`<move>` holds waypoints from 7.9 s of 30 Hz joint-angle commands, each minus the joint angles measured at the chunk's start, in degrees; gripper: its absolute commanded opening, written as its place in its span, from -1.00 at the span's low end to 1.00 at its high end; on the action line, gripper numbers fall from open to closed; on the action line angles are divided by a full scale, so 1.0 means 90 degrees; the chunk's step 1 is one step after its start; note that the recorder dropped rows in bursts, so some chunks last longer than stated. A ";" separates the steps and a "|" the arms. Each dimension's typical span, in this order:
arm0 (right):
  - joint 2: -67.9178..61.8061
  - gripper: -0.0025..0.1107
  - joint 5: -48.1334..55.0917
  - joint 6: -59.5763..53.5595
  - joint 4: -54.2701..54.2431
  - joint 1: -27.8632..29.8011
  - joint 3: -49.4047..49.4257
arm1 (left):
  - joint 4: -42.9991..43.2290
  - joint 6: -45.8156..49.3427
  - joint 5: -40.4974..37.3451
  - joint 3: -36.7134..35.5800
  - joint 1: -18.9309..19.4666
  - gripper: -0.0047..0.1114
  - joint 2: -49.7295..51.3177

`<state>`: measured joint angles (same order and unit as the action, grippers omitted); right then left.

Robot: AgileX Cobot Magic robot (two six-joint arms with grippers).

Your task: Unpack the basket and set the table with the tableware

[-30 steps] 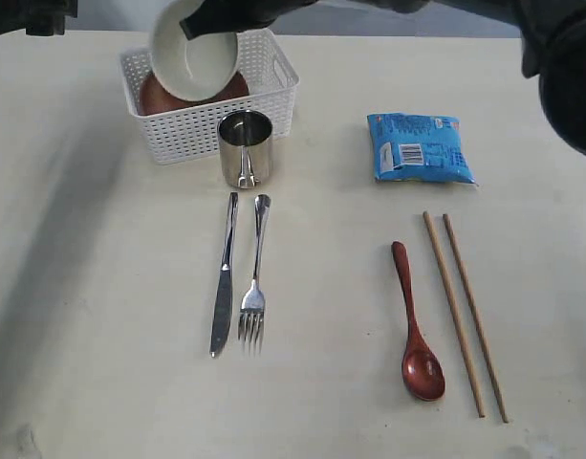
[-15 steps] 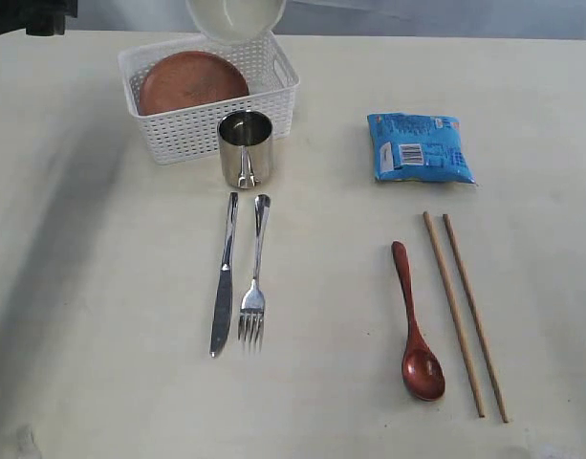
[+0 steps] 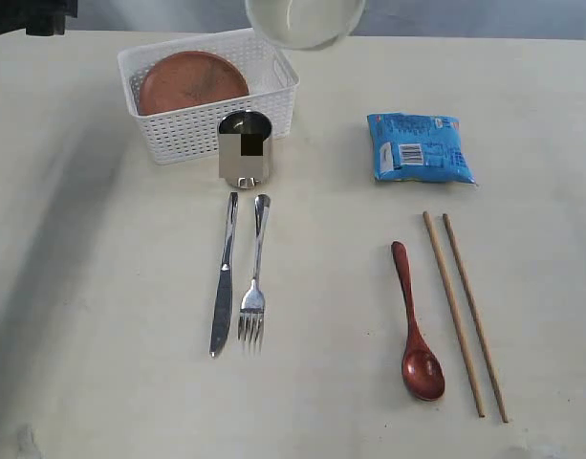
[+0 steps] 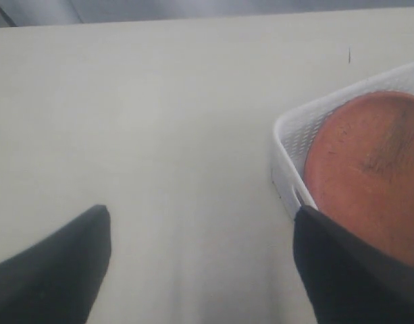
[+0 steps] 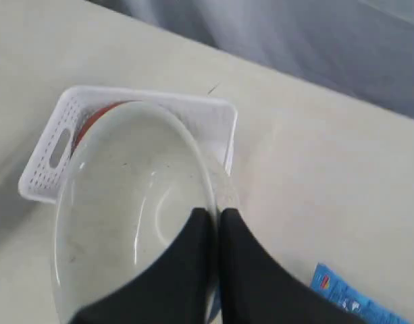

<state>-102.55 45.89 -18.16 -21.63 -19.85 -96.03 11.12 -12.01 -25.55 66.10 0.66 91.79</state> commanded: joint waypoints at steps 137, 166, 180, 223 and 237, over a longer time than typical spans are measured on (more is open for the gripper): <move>-0.4851 0.12 0.0456 -0.1738 -0.1726 -0.0610 -0.4211 | -0.0154 0.0062 0.0117 -0.0038 0.0015 0.29 0.0053; -0.5254 0.05 -0.0284 -0.1388 -0.0323 -0.1154 -0.4211 | -0.0154 0.0062 0.0119 -0.0038 0.0015 0.29 0.0053; -0.5172 0.05 -0.0965 -0.1273 -0.0253 -0.1126 -0.4211 | -0.0166 0.0062 0.0119 -0.0038 0.0015 0.29 0.0053; -0.5002 -0.96 -0.1014 -0.1454 -0.0325 -0.1229 -0.4211 | -0.0166 0.0062 0.0183 -0.0038 0.0015 0.29 0.0053; -0.4349 -0.96 -0.0407 -0.1266 -0.0256 -0.1217 -0.4211 | -0.0154 0.0062 0.0183 -0.0038 0.0015 0.29 0.0053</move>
<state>-143.49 40.99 -30.09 -24.29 -31.03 -133.86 9.86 -11.57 -24.30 66.10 0.66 92.02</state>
